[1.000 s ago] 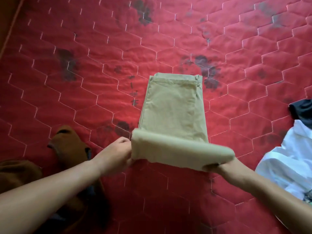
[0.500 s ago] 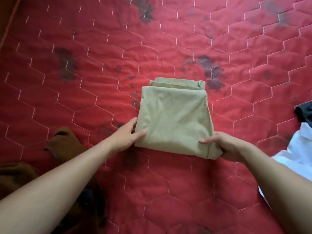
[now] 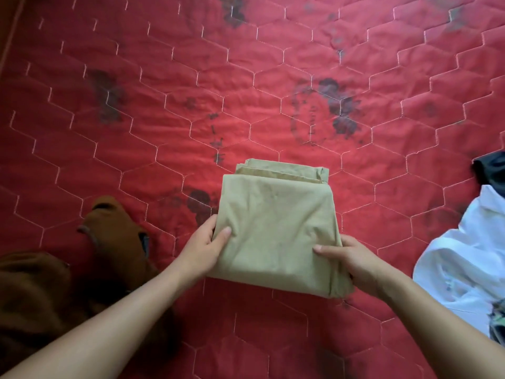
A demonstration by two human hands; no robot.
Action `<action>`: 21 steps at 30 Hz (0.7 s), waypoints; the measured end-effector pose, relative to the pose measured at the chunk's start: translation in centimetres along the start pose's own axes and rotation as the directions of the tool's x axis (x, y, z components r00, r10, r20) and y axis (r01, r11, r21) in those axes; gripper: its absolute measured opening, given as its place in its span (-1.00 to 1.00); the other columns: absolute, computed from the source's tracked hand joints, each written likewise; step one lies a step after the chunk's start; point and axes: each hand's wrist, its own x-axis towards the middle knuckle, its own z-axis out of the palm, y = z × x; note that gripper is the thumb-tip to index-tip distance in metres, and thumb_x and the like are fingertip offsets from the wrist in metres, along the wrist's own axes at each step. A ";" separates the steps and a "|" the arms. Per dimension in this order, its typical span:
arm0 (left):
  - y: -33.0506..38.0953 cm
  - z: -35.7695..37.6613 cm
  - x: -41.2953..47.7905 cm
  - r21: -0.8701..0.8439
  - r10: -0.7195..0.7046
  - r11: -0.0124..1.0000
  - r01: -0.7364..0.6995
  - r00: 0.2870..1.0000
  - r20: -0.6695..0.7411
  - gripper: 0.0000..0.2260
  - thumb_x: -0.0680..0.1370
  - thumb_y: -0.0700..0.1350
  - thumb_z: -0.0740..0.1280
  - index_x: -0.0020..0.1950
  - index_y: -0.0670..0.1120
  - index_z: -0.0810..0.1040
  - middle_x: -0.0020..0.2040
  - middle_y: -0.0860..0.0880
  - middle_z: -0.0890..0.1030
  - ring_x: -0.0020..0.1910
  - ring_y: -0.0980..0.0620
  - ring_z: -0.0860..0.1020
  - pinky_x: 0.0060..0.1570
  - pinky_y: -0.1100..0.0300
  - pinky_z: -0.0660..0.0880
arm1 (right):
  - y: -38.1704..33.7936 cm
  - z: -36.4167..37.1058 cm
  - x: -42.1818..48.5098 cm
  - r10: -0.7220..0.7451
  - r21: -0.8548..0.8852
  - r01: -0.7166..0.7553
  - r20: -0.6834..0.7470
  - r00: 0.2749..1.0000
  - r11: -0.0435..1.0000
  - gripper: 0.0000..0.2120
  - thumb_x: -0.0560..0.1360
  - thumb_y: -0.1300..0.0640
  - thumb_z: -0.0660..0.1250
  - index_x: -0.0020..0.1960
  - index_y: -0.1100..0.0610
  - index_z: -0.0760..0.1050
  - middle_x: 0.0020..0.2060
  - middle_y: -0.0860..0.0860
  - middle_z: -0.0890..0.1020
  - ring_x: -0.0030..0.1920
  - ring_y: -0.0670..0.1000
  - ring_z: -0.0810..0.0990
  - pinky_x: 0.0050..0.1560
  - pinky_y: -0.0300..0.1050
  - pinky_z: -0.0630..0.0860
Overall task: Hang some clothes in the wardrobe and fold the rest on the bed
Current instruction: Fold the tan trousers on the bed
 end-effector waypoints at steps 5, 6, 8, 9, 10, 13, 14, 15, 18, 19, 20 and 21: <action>2.7 0.2 2.6 0.030 0.133 0.991 -0.132 0.991 -0.033 -0.83 0.60 0.08 0.23 0.16 0.15 0.52 0.06 0.13 0.67 0.07 0.13 0.62 0.13 0.12 0.51 | -2.5 0.1 -0.1 -0.154 -0.029 0.152 -0.099 0.983 0.988 -0.76 0.54 0.18 0.43 0.19 0.18 0.61 0.09 0.11 0.73 0.09 0.13 0.72 0.12 0.07 0.60; 3.1 0.2 3.2 0.055 0.148 0.988 -0.146 0.988 -0.034 -0.85 0.60 0.10 0.22 0.14 0.17 0.50 0.04 0.18 0.66 0.05 0.18 0.61 0.10 0.20 0.50 | -2.9 -0.2 0.1 -0.176 -0.027 0.174 -0.110 0.978 0.984 -0.77 0.54 0.19 0.43 0.19 0.17 0.62 0.09 0.11 0.73 0.09 0.13 0.72 0.12 0.07 0.60; 3.3 0.1 4.4 0.129 0.151 0.981 -0.144 0.987 -0.046 -0.87 0.62 0.11 0.21 0.14 0.20 0.47 0.02 0.26 0.64 0.03 0.26 0.60 0.01 0.32 0.46 | -3.4 -0.5 0.7 -0.203 -0.040 0.199 -0.145 0.968 0.979 -0.77 0.53 0.22 0.43 0.18 0.14 0.62 0.08 0.09 0.73 0.08 0.12 0.72 0.10 0.07 0.60; 3.2 0.1 4.9 0.185 0.126 0.976 -0.116 0.991 -0.042 -0.88 0.64 0.11 0.21 0.16 0.19 0.45 0.02 0.28 0.64 0.06 0.24 0.60 -0.01 0.32 0.45 | -3.6 -0.5 1.0 -0.206 -0.075 0.196 -0.173 0.963 0.978 -0.75 0.52 0.23 0.43 0.19 0.11 0.61 0.09 0.08 0.73 0.08 0.11 0.72 0.11 0.08 0.61; 3.0 0.2 5.5 0.253 0.085 0.965 -0.073 0.996 -0.036 -0.87 0.65 0.09 0.22 0.19 0.18 0.43 0.05 0.26 0.64 0.11 0.16 0.60 0.00 0.26 0.44 | -3.6 -0.4 1.4 -0.202 -0.135 0.176 -0.207 0.957 0.975 -0.72 0.51 0.23 0.43 0.21 0.08 0.58 0.08 0.06 0.72 0.08 0.11 0.71 0.12 0.09 0.61; 2.4 0.9 5.8 0.447 0.014 0.893 0.056 0.988 -0.151 -0.51 0.63 0.05 0.27 0.52 0.08 0.19 0.33 -0.04 0.50 0.24 -0.14 0.53 0.19 -0.03 0.45 | -3.2 0.4 2.3 -0.302 -0.427 0.076 -0.493 0.816 0.901 -0.48 0.48 0.12 0.45 0.39 0.01 0.36 0.11 0.05 0.60 0.09 0.10 0.61 0.21 0.15 0.54; 2.3 1.2 5.4 0.534 0.094 0.844 0.039 0.971 -0.219 -0.40 0.62 0.05 0.28 0.59 0.06 0.09 0.38 -0.10 0.38 0.25 -0.18 0.49 0.23 -0.11 0.45 | -3.1 0.9 2.5 -0.443 -0.527 0.110 -0.563 0.697 0.843 -0.39 0.48 0.08 0.44 0.46 0.01 0.29 0.17 0.07 0.53 0.14 0.11 0.55 0.26 0.14 0.49; 2.1 1.7 4.8 0.636 0.223 0.772 -0.018 0.944 -0.244 -0.34 0.60 0.06 0.28 0.62 0.04 0.04 0.42 -0.13 0.29 0.29 -0.21 0.44 0.26 -0.16 0.45 | -3.1 1.7 2.6 -0.593 -0.640 0.157 -0.553 0.585 0.752 -0.36 0.48 0.03 0.40 0.50 0.01 0.24 0.27 0.10 0.46 0.24 0.12 0.48 0.32 0.13 0.43; 0.0 2.9 3.3 0.879 0.493 0.415 -0.234 0.870 -0.001 -0.32 0.58 0.16 0.18 0.65 0.07 0.03 0.61 -0.18 0.06 0.59 -0.19 0.10 0.48 -0.15 0.24 | -2.9 3.9 4.2 -0.832 -0.949 0.057 -0.241 0.500 0.309 -0.32 0.53 -0.19 0.19 0.59 -0.05 0.15 0.57 0.12 0.18 0.58 0.17 0.11 0.52 0.26 0.08; -1.1 3.0 3.3 0.904 0.465 0.341 -0.257 0.882 0.076 -0.33 0.58 0.20 0.13 0.66 0.09 0.01 0.65 -0.17 -0.02 0.63 -0.16 -0.03 0.53 -0.15 0.15 | -2.7 4.4 5.2 -0.820 -0.987 -0.007 -0.139 0.555 0.163 -0.30 0.55 -0.26 0.11 0.63 -0.08 0.07 0.62 0.12 0.06 0.62 0.19 -0.04 0.55 0.32 -0.09; -2.0 2.9 3.5 0.919 0.409 0.300 -0.257 0.905 0.119 -0.34 0.59 0.24 0.07 0.65 0.10 -0.03 0.66 -0.16 -0.10 0.64 -0.13 -0.12 0.55 -0.17 0.09 | -2.6 4.6 6.3 -0.778 -0.997 -0.054 -0.076 0.624 0.054 -0.27 0.56 -0.32 0.04 0.65 -0.10 -0.03 0.64 0.11 -0.06 0.63 0.21 -0.17 0.53 0.38 -0.20; -2.8 2.9 3.9 0.930 0.348 0.278 -0.242 0.927 0.137 -0.33 0.59 0.27 0.02 0.65 0.12 -0.10 0.65 -0.14 -0.17 0.63 -0.12 -0.18 0.56 -0.20 0.05 | -2.4 4.6 7.4 -0.725 -0.997 -0.080 -0.046 0.687 -0.013 -0.26 0.57 -0.37 -0.03 0.65 -0.13 -0.13 0.64 0.09 -0.18 0.61 0.21 -0.28 0.51 0.43 -0.24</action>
